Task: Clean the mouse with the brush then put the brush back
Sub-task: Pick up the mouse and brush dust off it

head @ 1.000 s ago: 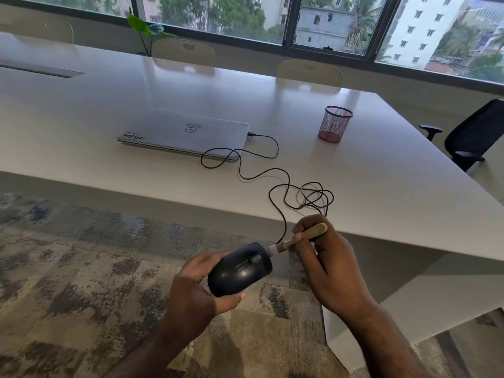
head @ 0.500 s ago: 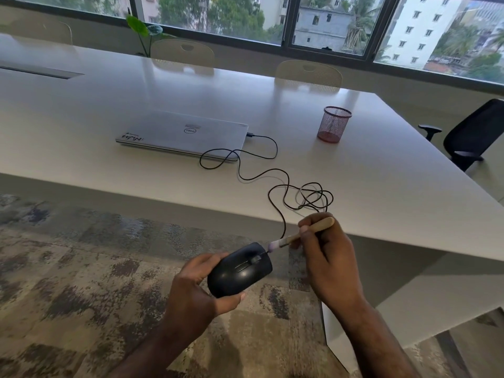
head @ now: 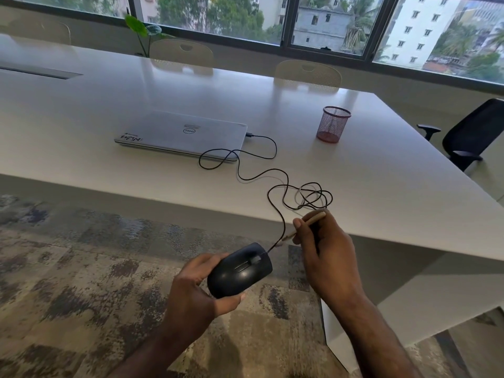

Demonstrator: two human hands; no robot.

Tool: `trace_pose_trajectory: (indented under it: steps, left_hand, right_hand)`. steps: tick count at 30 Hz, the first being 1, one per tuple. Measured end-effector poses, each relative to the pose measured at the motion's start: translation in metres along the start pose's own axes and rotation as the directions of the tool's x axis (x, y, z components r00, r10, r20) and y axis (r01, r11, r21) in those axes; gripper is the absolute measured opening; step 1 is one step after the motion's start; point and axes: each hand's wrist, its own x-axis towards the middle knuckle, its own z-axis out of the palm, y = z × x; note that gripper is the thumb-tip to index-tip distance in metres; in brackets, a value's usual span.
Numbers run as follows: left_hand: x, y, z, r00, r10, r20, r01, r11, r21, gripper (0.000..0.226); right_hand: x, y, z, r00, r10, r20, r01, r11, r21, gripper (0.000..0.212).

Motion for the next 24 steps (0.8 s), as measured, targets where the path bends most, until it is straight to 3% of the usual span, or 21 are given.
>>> trace_pose_trajectory:
  steps: [4,10,15,19,21,24]
  left_hand:
    - [-0.001,-0.001,0.000,1.000,-0.006,-0.002,0.006,1.000,0.017,0.069]
    - [0.001,0.002,0.003,0.999,-0.010,-0.031,0.010,1.000,0.008,0.065]
    - [0.000,0.008,0.004,0.999,-0.026,-0.040,0.026,1.000,-0.001,0.058]
    - [-0.001,0.009,0.002,0.996,-0.067,-0.066,0.067,0.998,-0.009,0.075]
    - [-0.001,0.010,0.001,0.994,-0.066,-0.087,0.067,0.998,0.010,0.078]
    - [-0.001,0.007,0.002,0.996,-0.053,-0.072,0.056,0.997,0.049,0.080]
  right_hand:
    - [-0.007,-0.009,0.005,0.999,-0.023,0.050,0.010,0.971,0.237,0.017]
    - [-0.020,-0.020,0.020,0.980,-0.100,0.170,0.063,0.975,0.213,0.015]
    - [-0.037,-0.033,0.031,0.887,-0.223,0.405,0.115,0.955,0.274,0.014]
    - [-0.035,-0.032,0.030,0.921,-0.228,0.316,0.130,0.944,0.302,0.011]
    - [-0.032,-0.030,0.028,0.945,-0.219,0.244,0.169,0.963,0.208,0.015]
    - [-0.033,-0.033,0.029,0.921,-0.213,0.326,0.189,0.976,0.105,0.016]
